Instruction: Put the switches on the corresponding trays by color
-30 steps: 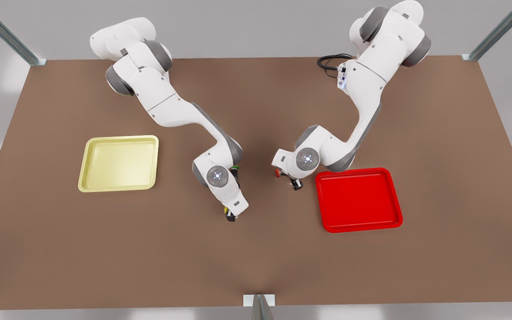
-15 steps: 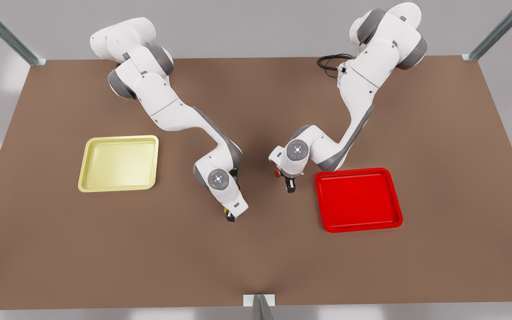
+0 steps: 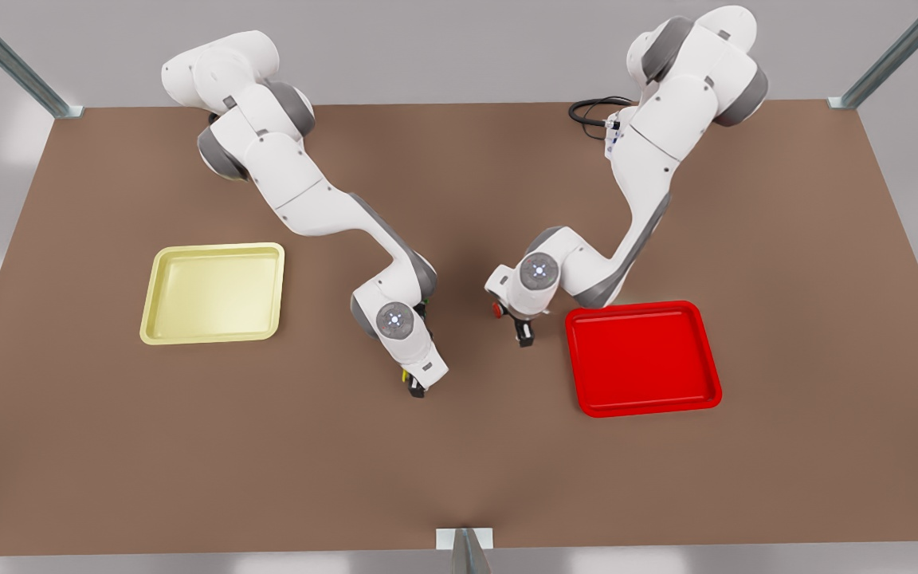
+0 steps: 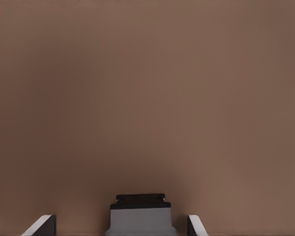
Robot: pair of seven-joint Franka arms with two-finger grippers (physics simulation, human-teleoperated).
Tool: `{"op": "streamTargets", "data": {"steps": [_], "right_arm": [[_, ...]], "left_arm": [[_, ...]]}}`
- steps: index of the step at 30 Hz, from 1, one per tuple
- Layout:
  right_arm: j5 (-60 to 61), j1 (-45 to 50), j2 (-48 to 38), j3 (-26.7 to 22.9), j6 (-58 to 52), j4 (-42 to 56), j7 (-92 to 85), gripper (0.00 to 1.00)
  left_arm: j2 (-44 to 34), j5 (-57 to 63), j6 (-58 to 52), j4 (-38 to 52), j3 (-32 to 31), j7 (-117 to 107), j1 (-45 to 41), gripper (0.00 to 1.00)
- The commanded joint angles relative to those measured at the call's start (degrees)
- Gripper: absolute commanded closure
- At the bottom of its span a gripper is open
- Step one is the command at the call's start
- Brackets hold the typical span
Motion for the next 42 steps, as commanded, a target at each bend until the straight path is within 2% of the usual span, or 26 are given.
{"op": "streamTargets", "data": {"steps": [1, 2, 10, 14, 20, 22, 32, 34, 36, 42], "right_arm": [[0.0, 0.0, 0.0, 0.0, 0.0, 0.0, 0.0, 0.21], [0.0, -0.1, 0.0, 0.0, 0.0, 0.0, 0.0, 0.26], [0.0, -0.1, -0.1, 0.0, -0.1, 0.0, -0.1, 0.35], [-0.1, -0.2, -0.1, 0.0, -0.2, 0.0, -0.2, 0.45], [0.0, -0.4, -0.4, 0.0, -0.3, 0.0, -0.2, 0.45], [-0.1, -0.4, -0.4, 0.0, -0.4, 0.0, -0.3, 0.50], [0.0, -0.5, -2.9, 0.0, -0.9, -0.4, -0.2, 0.50], [0.0, -1.8, -6.2, -0.1, -6.9, -1.1, -0.3, 0.50], [-0.1, -4.0, -12.0, -0.2, -8.1, -8.0, -0.6, 0.49], [-0.4, -5.8, -26.2, -5.1, -8.3, -25.9, -4.6, 0.49]], "left_arm": [[0.3, 0.0, 0.1, 0.2, 0.0, 0.0, 0.0, 0.00], [0.3, 0.1, 0.1, 0.2, 0.0, 0.1, 0.0, 0.00], [0.5, -0.2, 0.1, -0.4, 0.0, -4.0, 0.9, 0.00], [-1.7, -0.2, 0.3, -2.9, 0.0, -4.4, 0.7, 0.00], [-2.8, -0.8, 0.9, -4.2, 0.1, -5.2, -0.2, 0.00], [-2.8, -0.9, 1.4, -4.3, 0.1, -5.3, -0.6, 0.00], [-3.1, -1.6, 3.5, -6.3, 0.2, -6.3, -1.4, 0.00], [-3.1, -1.6, 3.8, -6.4, 0.2, -6.3, -1.2, 0.00], [-3.4, -1.6, 4.7, -7.5, 0.2, -6.3, -0.6, 0.00], [-3.5, -1.6, 6.3, -9.5, 0.2, -7.1, 0.0, 0.00]]}}
